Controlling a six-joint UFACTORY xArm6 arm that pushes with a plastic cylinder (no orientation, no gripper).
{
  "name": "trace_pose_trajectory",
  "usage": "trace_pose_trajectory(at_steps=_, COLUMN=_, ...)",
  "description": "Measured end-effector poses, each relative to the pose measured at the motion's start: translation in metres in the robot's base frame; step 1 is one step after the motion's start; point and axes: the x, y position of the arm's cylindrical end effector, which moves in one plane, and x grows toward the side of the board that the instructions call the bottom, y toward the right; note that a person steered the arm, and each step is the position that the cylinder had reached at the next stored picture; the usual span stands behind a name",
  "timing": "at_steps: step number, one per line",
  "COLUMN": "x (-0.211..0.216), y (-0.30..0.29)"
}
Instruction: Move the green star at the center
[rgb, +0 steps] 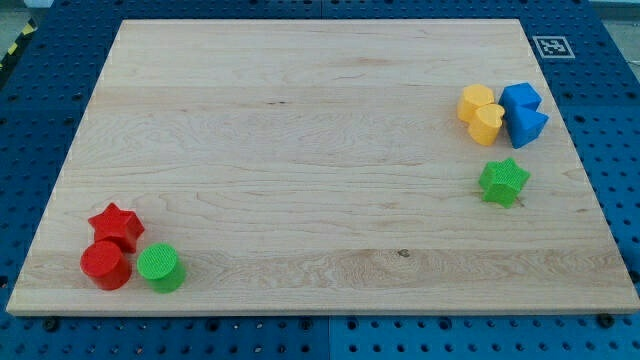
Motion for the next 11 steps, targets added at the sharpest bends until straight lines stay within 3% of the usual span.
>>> trace_pose_trajectory(at_steps=1, x=-0.03, y=-0.051)
trace_pose_trajectory(at_steps=6, x=-0.054, y=-0.147)
trace_pose_trajectory(at_steps=10, x=-0.062, y=-0.328)
trace_pose_trajectory(at_steps=11, x=-0.073, y=-0.341)
